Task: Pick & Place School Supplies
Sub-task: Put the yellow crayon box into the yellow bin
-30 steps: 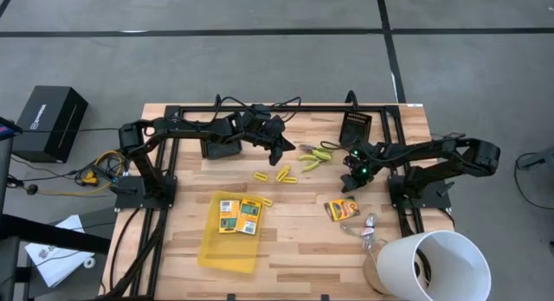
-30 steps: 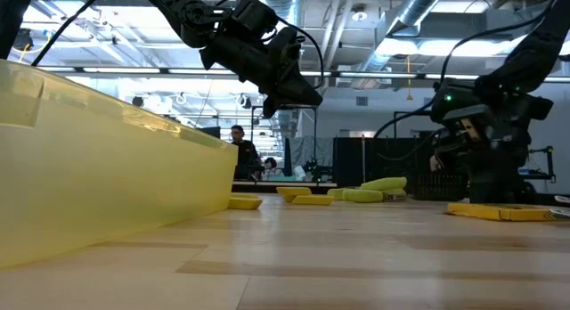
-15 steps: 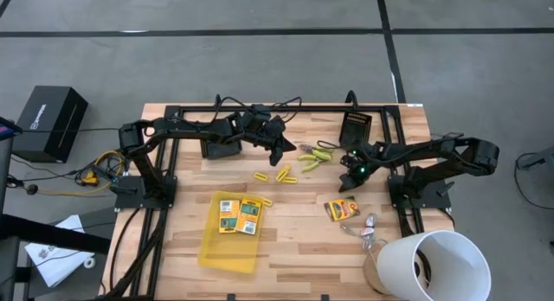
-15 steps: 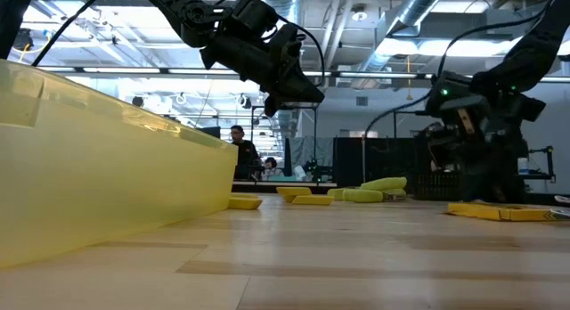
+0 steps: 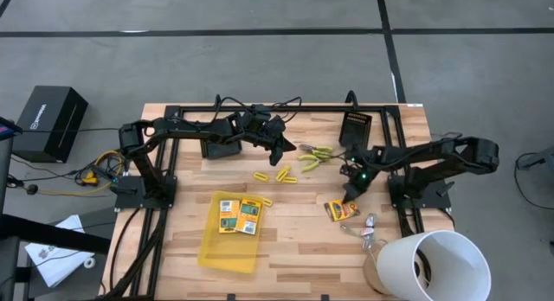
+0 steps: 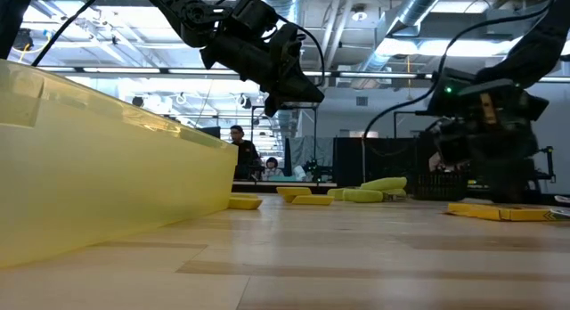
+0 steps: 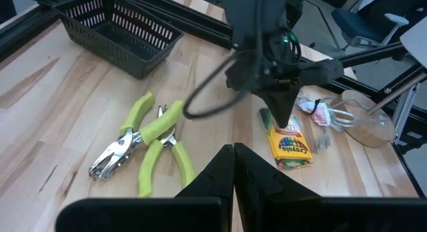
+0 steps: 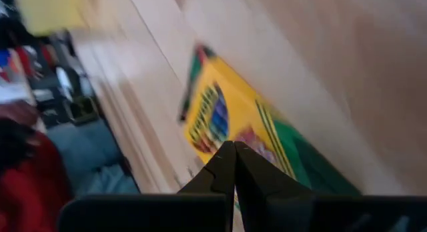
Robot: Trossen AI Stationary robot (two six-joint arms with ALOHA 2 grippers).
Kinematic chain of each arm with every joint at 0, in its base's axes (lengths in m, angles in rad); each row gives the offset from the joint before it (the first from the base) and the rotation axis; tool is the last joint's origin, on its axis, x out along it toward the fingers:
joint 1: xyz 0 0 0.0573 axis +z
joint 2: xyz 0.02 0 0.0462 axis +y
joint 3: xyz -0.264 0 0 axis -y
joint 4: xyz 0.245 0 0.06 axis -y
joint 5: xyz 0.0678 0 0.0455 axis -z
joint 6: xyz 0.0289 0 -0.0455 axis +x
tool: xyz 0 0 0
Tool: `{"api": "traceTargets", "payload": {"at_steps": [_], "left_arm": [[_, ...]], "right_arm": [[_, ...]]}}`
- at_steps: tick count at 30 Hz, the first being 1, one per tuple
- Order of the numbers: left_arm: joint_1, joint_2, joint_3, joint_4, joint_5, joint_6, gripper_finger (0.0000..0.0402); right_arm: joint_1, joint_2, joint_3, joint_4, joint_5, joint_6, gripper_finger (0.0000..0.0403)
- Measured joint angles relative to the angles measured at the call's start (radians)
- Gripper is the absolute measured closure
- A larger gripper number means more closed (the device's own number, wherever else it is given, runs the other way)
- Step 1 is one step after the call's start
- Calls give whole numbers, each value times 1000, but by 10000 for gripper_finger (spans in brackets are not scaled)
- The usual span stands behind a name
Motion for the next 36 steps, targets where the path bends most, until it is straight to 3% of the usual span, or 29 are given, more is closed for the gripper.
{"api": "traceTargets", "payload": {"at_steps": [6, 28, 36], "left_arm": [[0, 0, 0, 0, 0, 0, 400], [0, 0, 0, 7, -3, -22, 400], [0, 0, 0, 16, 0, -24, 401]], "right_arm": [[28, 9, 1, -3, 62, -4, 403], [-20, 119, 3, 277, 12, 106, 403], [-48, 120, 4, 274, 6, 95, 403]]}}
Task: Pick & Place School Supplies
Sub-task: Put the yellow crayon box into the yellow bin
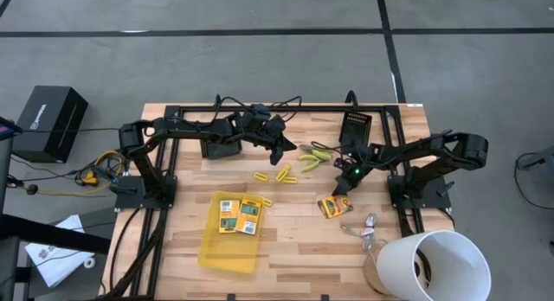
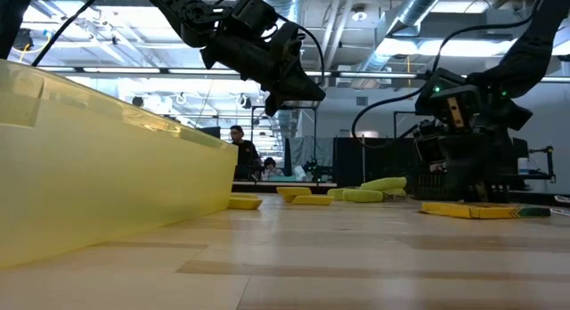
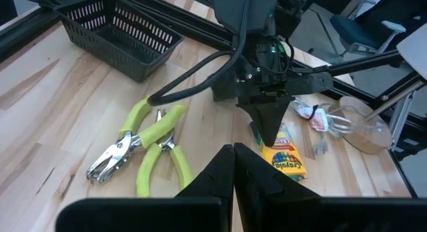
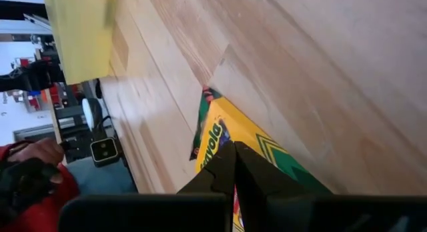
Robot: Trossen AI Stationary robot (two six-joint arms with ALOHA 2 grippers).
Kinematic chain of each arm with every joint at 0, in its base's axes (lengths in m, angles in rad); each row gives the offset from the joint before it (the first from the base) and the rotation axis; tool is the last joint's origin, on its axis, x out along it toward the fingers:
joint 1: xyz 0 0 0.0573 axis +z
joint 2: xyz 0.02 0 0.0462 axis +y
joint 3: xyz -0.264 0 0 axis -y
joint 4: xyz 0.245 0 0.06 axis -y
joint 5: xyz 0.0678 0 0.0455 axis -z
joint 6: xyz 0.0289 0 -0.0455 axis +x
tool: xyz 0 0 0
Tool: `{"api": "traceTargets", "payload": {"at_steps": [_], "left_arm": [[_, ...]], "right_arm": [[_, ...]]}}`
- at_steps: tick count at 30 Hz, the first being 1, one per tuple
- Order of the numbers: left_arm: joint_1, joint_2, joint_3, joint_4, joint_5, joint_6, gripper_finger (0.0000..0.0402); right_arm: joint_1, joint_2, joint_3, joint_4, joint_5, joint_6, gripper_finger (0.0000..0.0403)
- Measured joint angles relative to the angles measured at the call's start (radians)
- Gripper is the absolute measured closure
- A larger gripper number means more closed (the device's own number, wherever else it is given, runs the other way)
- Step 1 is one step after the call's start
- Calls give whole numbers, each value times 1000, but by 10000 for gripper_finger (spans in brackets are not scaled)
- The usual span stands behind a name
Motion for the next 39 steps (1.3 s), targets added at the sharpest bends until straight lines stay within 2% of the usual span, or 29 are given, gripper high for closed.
{"api": "traceTargets", "payload": {"at_steps": [39], "left_arm": [[0, 0, 0, 6, -4, 8, 401]], "right_arm": [[14, -2, 1, -115, 84, -68, 403]]}}
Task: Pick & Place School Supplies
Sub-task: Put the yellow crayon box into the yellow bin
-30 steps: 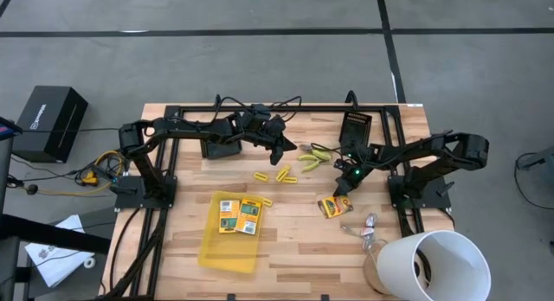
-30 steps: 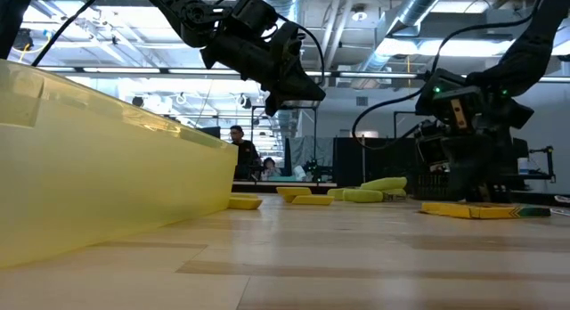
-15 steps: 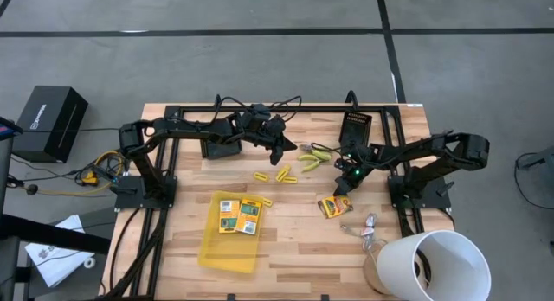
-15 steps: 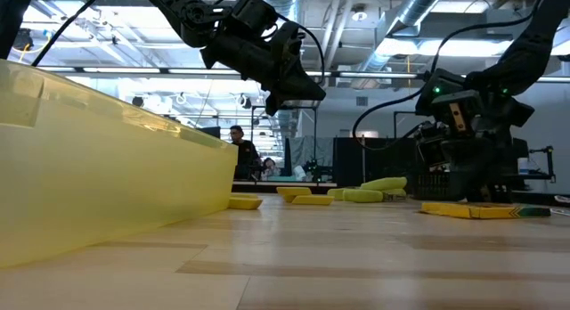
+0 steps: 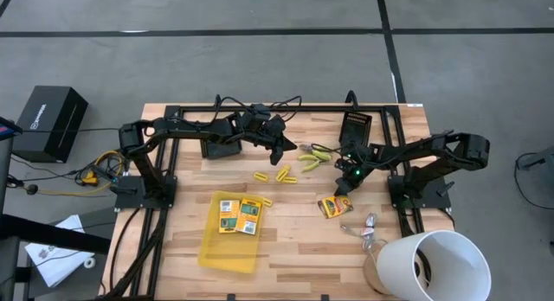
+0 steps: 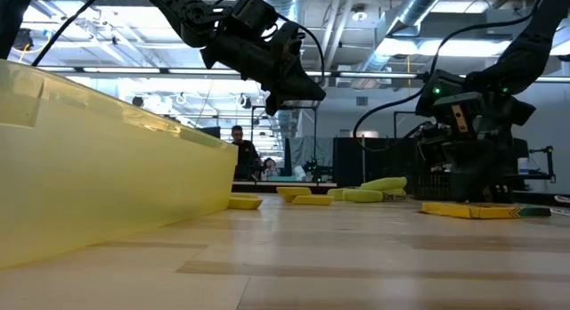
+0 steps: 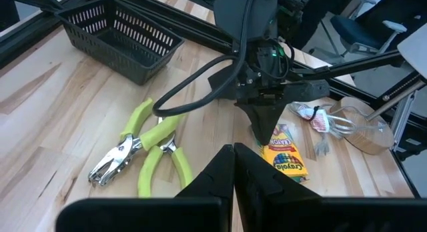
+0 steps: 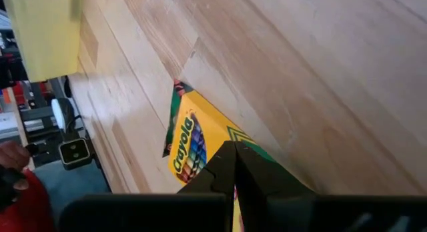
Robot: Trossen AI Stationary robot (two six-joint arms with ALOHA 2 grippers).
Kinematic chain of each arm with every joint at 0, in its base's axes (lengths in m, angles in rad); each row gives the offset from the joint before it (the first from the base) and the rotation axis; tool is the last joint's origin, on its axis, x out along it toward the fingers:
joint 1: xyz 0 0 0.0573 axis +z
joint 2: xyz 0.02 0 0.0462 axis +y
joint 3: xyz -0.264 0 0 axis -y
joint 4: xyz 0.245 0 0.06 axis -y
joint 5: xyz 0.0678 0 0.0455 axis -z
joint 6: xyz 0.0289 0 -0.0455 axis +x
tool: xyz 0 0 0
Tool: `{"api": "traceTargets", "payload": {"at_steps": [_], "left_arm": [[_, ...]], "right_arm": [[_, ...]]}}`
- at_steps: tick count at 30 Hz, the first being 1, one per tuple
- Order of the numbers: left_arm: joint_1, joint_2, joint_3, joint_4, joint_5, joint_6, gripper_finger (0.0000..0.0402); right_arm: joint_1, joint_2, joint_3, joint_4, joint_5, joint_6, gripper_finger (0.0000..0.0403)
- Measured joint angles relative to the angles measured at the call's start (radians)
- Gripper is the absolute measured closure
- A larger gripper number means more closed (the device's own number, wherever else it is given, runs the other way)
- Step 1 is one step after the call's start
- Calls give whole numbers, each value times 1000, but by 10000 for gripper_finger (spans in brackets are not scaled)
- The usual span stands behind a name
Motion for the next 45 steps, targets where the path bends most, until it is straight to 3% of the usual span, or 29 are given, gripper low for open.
{"api": "traceTargets", "payload": {"at_steps": [14, 21, 32, 45], "left_arm": [[0, 0, 0, 0, 4, 0, 401], [0, 0, 0, -1, 3, 0, 401], [0, 0, -3, 2, 3, 11, 401], [0, 0, -69, 9, 0, -17, 401]], "right_arm": [[-16, 28, 6, 4, 28, 28, 403], [-49, 93, 63, 1, 96, 35, 403], [-74, 288, 264, -102, 41, -129, 403], [-221, 314, 344, -163, 30, -226, 403]]}}
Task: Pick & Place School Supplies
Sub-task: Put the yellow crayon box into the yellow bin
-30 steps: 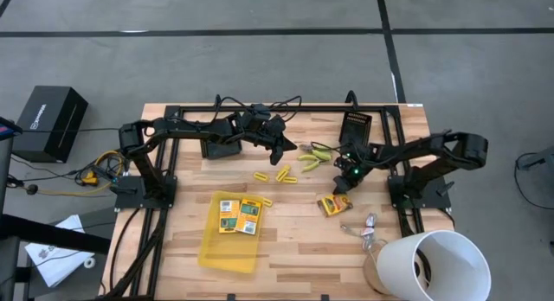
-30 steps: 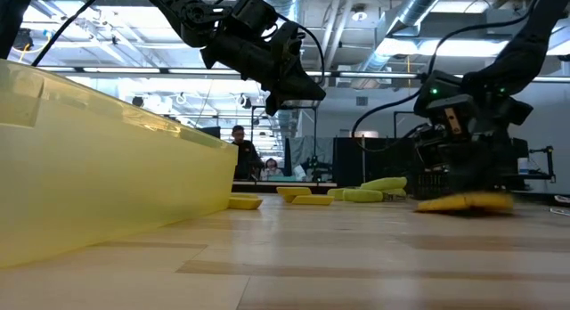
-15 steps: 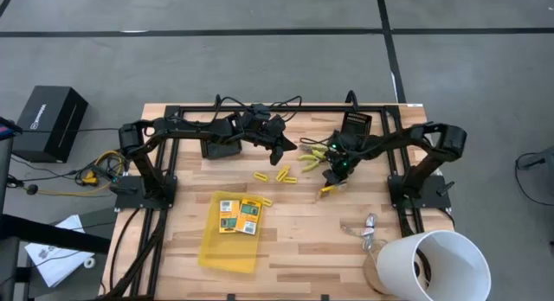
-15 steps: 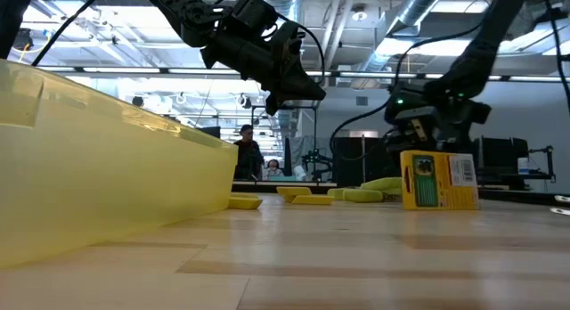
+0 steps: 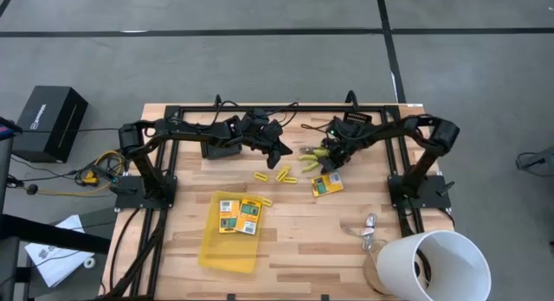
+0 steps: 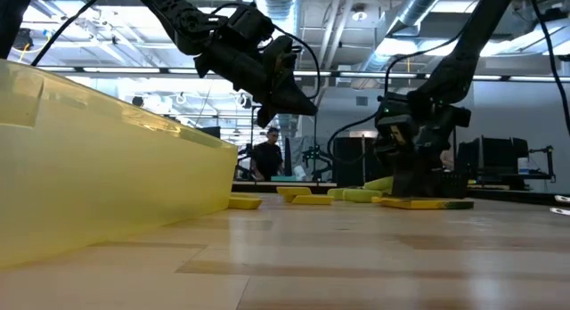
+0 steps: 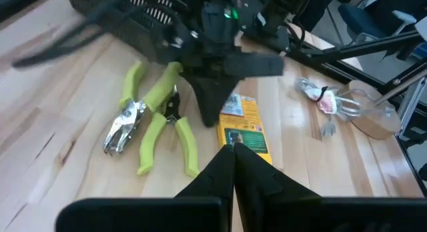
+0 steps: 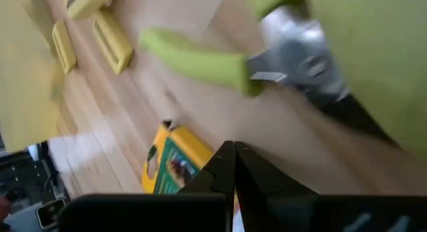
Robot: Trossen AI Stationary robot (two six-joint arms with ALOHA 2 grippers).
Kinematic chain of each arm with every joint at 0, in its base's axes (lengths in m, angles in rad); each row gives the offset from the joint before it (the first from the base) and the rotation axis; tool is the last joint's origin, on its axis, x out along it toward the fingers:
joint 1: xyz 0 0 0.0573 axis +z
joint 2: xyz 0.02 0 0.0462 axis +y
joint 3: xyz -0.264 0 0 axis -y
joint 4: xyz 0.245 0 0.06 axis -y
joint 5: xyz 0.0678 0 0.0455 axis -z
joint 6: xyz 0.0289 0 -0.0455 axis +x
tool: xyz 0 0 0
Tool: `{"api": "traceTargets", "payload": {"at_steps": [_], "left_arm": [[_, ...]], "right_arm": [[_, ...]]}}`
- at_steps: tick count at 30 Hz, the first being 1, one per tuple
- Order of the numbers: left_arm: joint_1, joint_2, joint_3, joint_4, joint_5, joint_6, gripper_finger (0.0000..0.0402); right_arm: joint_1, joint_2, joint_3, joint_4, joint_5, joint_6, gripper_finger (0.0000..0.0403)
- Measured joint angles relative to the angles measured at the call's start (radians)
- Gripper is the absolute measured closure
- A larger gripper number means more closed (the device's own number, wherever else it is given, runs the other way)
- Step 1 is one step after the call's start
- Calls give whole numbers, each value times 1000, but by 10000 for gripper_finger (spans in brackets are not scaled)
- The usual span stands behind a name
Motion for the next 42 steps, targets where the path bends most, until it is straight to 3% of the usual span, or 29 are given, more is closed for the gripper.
{"api": "traceTargets", "payload": {"at_steps": [8, 11, 23, 30, 42], "left_arm": [[6, 0, 0, 56, 3, -2, 401], [0, 0, 0, 58, 64, 41, 401], [-96, 0, 0, 59, 89, 111, 397], [-186, 0, 0, 32, -56, 252, 372], [-292, 13, 6, -5, -231, 583, 252]], "right_arm": [[-51, -51, 106, -22, 11, -16, 403], [-55, -92, 128, -63, -27, -14, 403], [53, -391, 148, -50, -27, 142, 403], [102, -507, 148, 22, -4, 241, 382], [103, -601, 150, 203, 48, 394, 288]]}}
